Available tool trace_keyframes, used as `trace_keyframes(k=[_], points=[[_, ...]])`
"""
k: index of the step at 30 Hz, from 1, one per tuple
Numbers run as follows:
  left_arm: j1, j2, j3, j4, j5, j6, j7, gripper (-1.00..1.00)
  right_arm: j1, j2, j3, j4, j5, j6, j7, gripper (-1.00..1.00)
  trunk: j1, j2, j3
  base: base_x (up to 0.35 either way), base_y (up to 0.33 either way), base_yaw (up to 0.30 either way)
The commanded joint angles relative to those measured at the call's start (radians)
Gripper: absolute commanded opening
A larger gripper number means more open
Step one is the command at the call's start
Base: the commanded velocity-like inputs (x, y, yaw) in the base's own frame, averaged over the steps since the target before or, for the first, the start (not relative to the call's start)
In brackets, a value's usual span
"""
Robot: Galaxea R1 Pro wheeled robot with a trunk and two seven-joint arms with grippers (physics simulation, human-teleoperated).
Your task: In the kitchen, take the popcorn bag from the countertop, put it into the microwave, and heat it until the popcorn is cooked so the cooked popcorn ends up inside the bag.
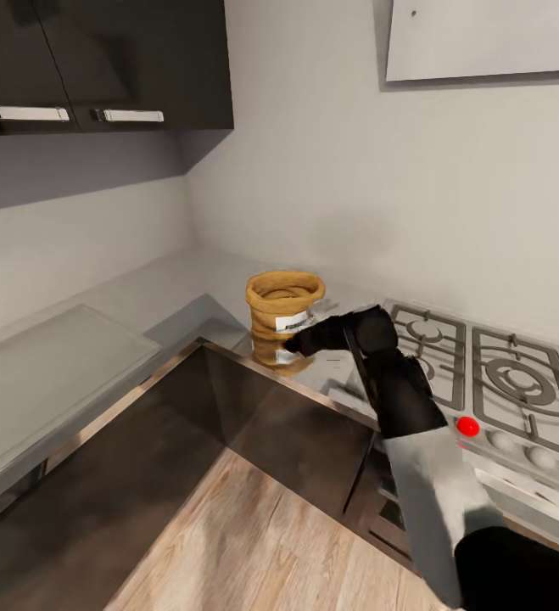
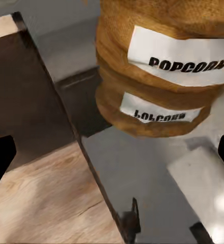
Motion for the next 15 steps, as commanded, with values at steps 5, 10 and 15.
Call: trace_keyframes(k=[5,10,15], points=[[-0.001,0.0,0.001,0.0,0.003,-0.003,0.002,1.0,-0.233,0.0,-0.141,0.216,0.01,0.004,-0.097,1.0,0.0,-0.001,-0.001,0.0,0.0,0.0],[0.0,0.0,0.001,0.0,0.003,-0.003,0.002,1.0,-0.265,0.0,-0.166,0.186,0.01,0.004,-0.242,1.0,0.0,-0.001,-0.001,0.0,0.0,0.0],[0.0,-0.002,0.002,0.0,0.003,-0.003,-0.007,1.0,-0.266,0.0,-0.193,0.179,0.011,0.004,-0.252,1.0,0.0,-0.001,-0.001,0.0,0.0,0.0]])
